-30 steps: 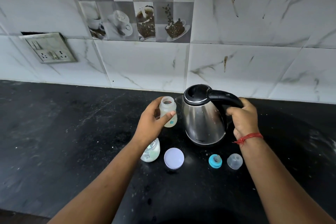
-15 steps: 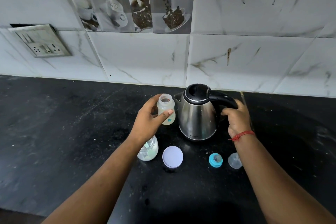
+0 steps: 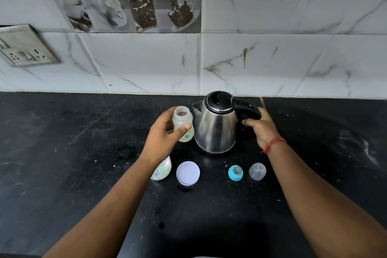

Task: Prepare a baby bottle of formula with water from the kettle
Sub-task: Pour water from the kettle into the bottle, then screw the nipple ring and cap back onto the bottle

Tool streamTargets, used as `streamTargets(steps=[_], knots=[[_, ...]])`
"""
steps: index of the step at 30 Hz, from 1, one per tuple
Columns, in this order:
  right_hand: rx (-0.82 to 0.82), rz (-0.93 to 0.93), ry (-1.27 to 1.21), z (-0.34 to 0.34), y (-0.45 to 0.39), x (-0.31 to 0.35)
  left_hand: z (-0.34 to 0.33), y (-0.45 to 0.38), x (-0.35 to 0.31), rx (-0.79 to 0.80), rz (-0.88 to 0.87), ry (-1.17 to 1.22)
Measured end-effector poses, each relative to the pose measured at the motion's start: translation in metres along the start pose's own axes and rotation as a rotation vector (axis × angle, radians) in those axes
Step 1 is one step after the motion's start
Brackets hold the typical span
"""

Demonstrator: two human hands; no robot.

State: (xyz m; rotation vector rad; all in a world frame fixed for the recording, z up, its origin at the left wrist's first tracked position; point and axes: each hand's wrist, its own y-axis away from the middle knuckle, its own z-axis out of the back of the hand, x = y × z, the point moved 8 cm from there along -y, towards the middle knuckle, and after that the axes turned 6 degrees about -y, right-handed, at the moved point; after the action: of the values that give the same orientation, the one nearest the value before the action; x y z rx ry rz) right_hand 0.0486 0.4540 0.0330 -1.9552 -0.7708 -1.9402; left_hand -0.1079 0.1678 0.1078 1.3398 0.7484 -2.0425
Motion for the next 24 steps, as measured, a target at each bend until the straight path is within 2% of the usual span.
streamTargets(steps=[4, 7, 9, 11, 13, 17, 20, 24], knots=[[-0.163, 0.039, 0.149, 0.014, 0.015, 0.009, -0.006, 0.004, 0.000, 0.008, -0.008, 0.005], [-0.311, 0.138, 0.137, 0.024, 0.040, 0.012, -0.010, 0.007, 0.002, 0.020, -0.013, 0.002], [-0.324, 0.222, 0.247, 0.020, 0.059, 0.009, -0.013, 0.009, 0.003, 0.025, -0.016, -0.004], [-0.238, 0.316, 0.403, 0.009, 0.075, 0.003, -0.016, 0.013, 0.003, 0.031, -0.023, -0.005], [-0.078, 0.371, 0.555, -0.005, 0.086, -0.010, -0.019, 0.017, 0.004, 0.041, -0.029, 0.001], [0.252, 0.301, 0.858, -0.026, 0.107, -0.040, -0.026, 0.022, 0.008, 0.063, -0.028, 0.004], [0.393, 0.232, 1.178, -0.032, 0.115, -0.054, -0.031, 0.025, 0.010, 0.080, -0.033, -0.010], [0.524, 0.182, 1.319, -0.040, 0.121, -0.070, -0.036, 0.030, 0.014, 0.089, -0.030, -0.009]])
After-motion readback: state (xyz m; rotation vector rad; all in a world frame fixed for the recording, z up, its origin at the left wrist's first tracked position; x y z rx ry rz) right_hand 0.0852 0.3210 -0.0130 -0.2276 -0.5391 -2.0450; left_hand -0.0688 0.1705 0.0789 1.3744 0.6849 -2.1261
